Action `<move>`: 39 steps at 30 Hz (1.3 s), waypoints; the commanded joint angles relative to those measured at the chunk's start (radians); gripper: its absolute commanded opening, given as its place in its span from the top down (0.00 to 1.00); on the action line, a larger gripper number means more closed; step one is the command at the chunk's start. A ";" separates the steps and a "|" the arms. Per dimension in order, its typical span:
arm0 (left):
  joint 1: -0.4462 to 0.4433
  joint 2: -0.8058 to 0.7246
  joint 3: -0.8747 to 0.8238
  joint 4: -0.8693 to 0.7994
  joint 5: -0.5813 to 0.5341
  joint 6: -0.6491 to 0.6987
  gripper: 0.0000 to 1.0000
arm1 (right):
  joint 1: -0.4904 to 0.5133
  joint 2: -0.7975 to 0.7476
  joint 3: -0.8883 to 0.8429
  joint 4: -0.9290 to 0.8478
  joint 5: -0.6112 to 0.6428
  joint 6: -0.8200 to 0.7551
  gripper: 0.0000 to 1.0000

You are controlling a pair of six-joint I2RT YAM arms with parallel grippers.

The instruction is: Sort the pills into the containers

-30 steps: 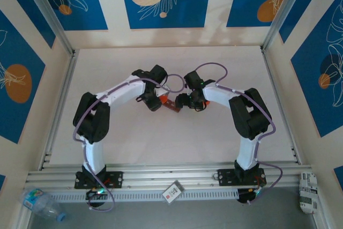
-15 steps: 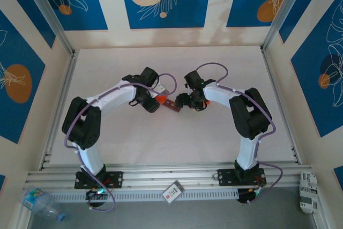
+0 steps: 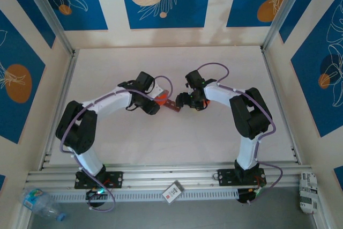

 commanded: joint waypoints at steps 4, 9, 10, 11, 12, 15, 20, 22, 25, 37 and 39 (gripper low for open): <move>0.022 -0.091 -0.078 0.129 0.056 -0.028 1.00 | -0.021 -0.003 0.012 -0.048 -0.038 0.021 0.18; 0.030 -0.156 -0.147 0.232 0.090 -0.049 1.00 | -0.034 -0.034 0.014 -0.046 -0.066 0.026 0.18; 0.031 -0.169 -0.162 0.256 0.099 -0.055 1.00 | -0.038 -0.042 0.015 -0.044 -0.073 0.029 0.17; 0.033 -0.182 -0.176 0.278 0.106 -0.060 1.00 | -0.041 -0.052 0.017 -0.043 -0.080 0.031 0.17; 0.036 -0.194 -0.187 0.298 0.115 -0.065 1.00 | -0.044 -0.059 0.018 -0.043 -0.086 0.033 0.17; 0.037 -0.233 -0.223 0.371 0.144 -0.086 1.00 | -0.052 -0.086 0.023 -0.043 -0.107 0.043 0.17; 0.041 -0.312 -0.290 0.541 0.196 -0.141 1.00 | -0.070 -0.144 0.048 -0.056 -0.128 0.058 0.17; 0.043 -0.336 -0.307 0.615 0.217 -0.168 1.00 | -0.082 -0.166 0.065 -0.070 -0.130 0.059 0.17; 0.046 -0.356 -0.322 0.730 0.249 -0.207 1.00 | -0.105 -0.191 0.093 -0.101 -0.119 0.049 0.17; 0.067 -0.256 -0.308 1.326 0.309 -0.333 1.00 | -0.230 -0.152 0.136 -0.259 0.043 -0.055 0.18; 0.076 -0.219 -0.268 1.368 0.335 -0.356 1.00 | -0.237 -0.125 0.145 -0.285 0.083 -0.073 0.18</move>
